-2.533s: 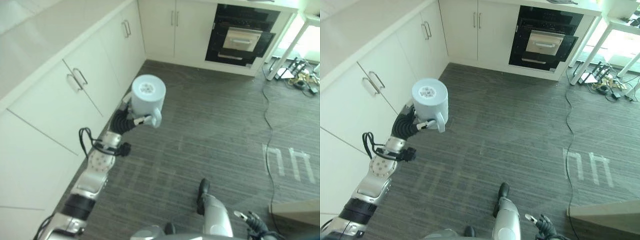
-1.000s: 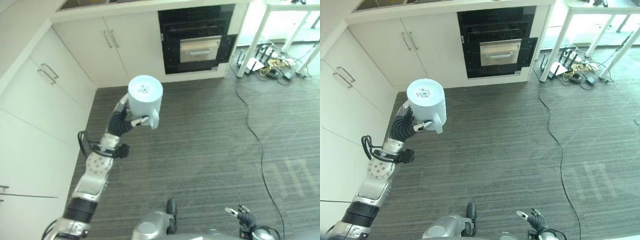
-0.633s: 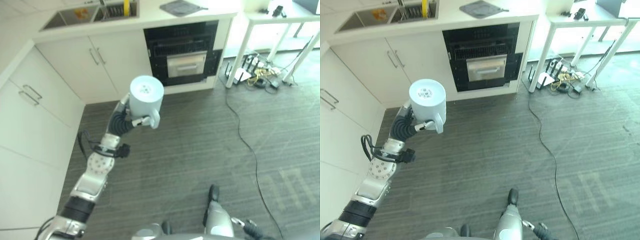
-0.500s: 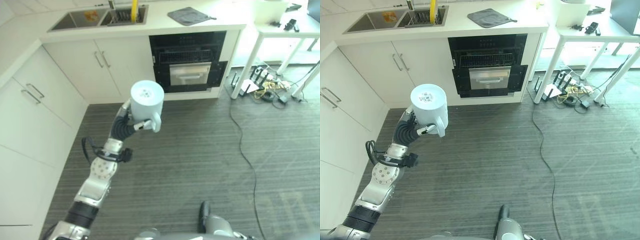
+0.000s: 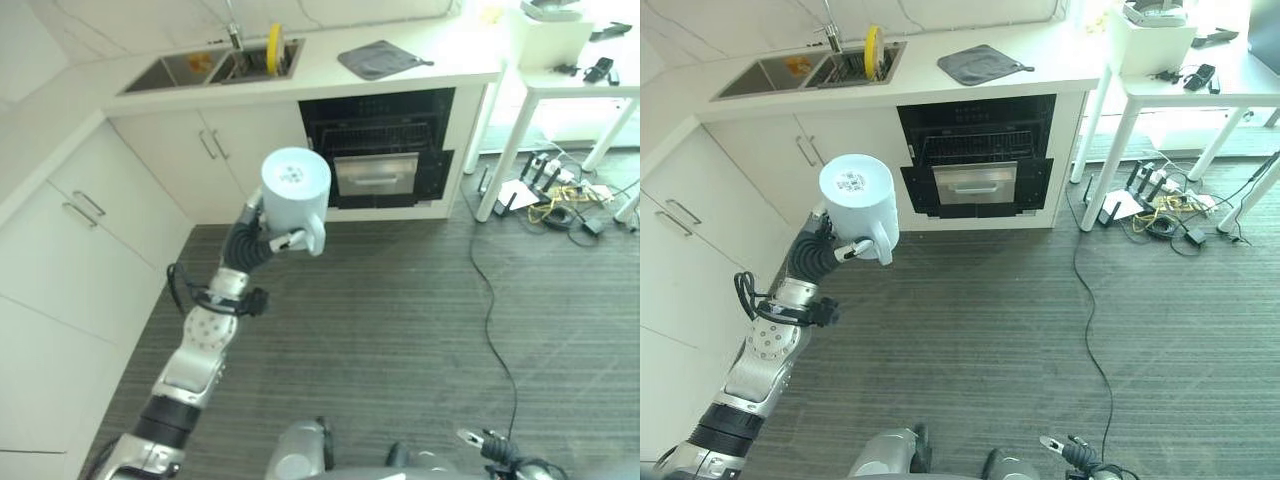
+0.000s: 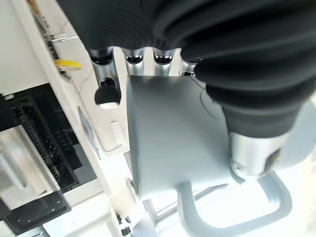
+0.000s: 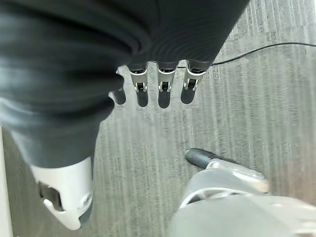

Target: Place the dishes in the dishwasher.

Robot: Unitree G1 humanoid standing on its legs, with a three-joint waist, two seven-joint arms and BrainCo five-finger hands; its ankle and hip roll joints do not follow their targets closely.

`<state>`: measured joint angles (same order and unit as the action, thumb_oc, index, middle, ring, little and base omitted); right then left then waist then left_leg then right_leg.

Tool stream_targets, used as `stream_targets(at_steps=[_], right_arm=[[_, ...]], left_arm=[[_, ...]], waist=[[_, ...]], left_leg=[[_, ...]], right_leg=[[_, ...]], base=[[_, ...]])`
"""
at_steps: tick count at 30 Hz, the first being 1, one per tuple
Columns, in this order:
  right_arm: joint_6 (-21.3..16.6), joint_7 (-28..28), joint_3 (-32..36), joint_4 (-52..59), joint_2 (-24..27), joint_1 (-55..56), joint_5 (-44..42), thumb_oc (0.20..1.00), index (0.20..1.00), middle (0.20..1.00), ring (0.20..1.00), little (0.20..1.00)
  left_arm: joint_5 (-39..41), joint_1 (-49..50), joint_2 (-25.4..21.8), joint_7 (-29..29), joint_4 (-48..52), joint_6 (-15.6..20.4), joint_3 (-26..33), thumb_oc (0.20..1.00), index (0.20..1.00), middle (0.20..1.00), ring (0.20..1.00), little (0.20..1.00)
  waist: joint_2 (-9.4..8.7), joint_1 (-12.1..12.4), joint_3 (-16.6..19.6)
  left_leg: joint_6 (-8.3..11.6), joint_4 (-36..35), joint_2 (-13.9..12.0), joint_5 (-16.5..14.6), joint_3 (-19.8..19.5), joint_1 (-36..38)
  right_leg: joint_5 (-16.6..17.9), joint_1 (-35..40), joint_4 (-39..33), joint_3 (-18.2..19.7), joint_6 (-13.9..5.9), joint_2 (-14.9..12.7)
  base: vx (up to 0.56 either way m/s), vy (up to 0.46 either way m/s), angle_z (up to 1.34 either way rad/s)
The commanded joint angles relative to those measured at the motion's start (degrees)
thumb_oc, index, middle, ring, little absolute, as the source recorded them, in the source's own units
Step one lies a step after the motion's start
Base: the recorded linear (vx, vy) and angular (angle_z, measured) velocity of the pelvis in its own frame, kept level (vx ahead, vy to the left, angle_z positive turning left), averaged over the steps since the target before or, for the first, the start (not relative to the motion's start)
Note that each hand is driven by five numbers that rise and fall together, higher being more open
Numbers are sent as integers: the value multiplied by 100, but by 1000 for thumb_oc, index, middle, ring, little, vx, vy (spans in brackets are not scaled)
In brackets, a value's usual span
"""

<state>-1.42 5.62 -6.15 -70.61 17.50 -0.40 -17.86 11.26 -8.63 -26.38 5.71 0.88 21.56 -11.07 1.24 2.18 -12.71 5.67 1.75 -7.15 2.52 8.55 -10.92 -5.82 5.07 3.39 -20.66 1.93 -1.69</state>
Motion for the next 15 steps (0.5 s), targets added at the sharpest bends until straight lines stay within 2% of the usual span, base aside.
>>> stream_targets(at_steps=[1, 3, 6, 7, 9, 11, 12, 14, 15], right_arm=[[-16, -53, 36, 6, 182, 78, 156, 1000, 1000, 1000, 1000, 1000], [-35, -101, 10, 24, 183, 96, 107, 1000, 1000, 1000, 1000, 1000], [12, -118, 76, 103, 159, 103, -118, 1000, 1000, 1000, 1000, 1000], [5, -112, 118, 119, 135, 118, -181, 1000, 1000, 1000, 1000, 1000], [-1, -97, 247, 195, 38, 213, -171, 1000, 1000, 1000, 1000, 1000], [-44, -123, 275, 223, -6, 254, -147, 1000, 1000, 1000, 1000, 1000], [-124, -206, 340, 292, -96, 333, -228, 1000, 1000, 1000, 1000, 1000], [-195, -262, 394, 395, -163, 413, -331, 1000, 1000, 1000, 1000, 1000], [-284, -291, 346, 461, -210, 454, -190, 1000, 1000, 1000, 1000, 1000]], left_arm=[[61, -153, -3, 165, 375, 520, 410, 200, 200, 200, 200, 200], [65, -138, 23, 68, 285, 605, 461, 200, 200, 200, 200, 200], [-17, -98, -16, 17, 325, 595, 496, 200, 200, 200, 200, 200], [-13, -105, -36, -7, 328, 611, 496, 200, 200, 200, 200, 200], [36, -121, -90, -156, 327, 606, 500, 200, 200, 200, 200, 200], [55, -135, -109, -214, 318, 605, 491, 200, 200, 200, 200, 200], [53, -204, -126, -348, 281, 585, 422, 200, 200, 200, 200, 200], [2, -308, -130, -392, 274, 511, 292, 200, 200, 200, 200, 200], [-86, -416, -117, -325, 210, 424, 148, 200, 200, 200, 200, 200]], waist=[[152, 182, -206], [156, 201, -173], [79, 351, -113], [101, 392, -109], [16, 448, -30], [0, 455, -1], [-121, 412, 56], [-188, 333, 75], [-168, 263, 75]], left_leg=[[87, 87, -263, 470, 422, -25], [76, 115, -293, 435, 601, -43], [-40, 394, -58, 114, 392, -145], [-137, 501, -51, 122, 442, -229], [-315, 603, 195, -62, 462, -199], [-386, 580, 275, -91, 450, -151], [-608, 472, 632, -309, 351, 82], [-908, 397, 934, -517, 344, 283], [-1136, 221, 1071, -666, 452, 600]], right_leg=[[-425, 310, 212, 460, -544, -328], [-516, 354, 278, 341, -579, -396], [-870, 577, 575, 455, -637, -571], [-853, 615, 607, 431, -634, -564], [-951, 823, 782, 410, -697, -663], [-939, 838, 911, 419, -720, -692], [-755, 786, 1615, 524, -891, -875], [-304, 531, 2518, 592, -1109, -1029], [233, 90, 3558, 593, -1233, -1250]], base=[[350, 229, -19], [305, 252, -11], [306, 307, -7], [252, 284, -43], [258, 247, -41], [261, 240, 22], [363, 379, 35], [345, 451, 39], [265, 400, 55]])
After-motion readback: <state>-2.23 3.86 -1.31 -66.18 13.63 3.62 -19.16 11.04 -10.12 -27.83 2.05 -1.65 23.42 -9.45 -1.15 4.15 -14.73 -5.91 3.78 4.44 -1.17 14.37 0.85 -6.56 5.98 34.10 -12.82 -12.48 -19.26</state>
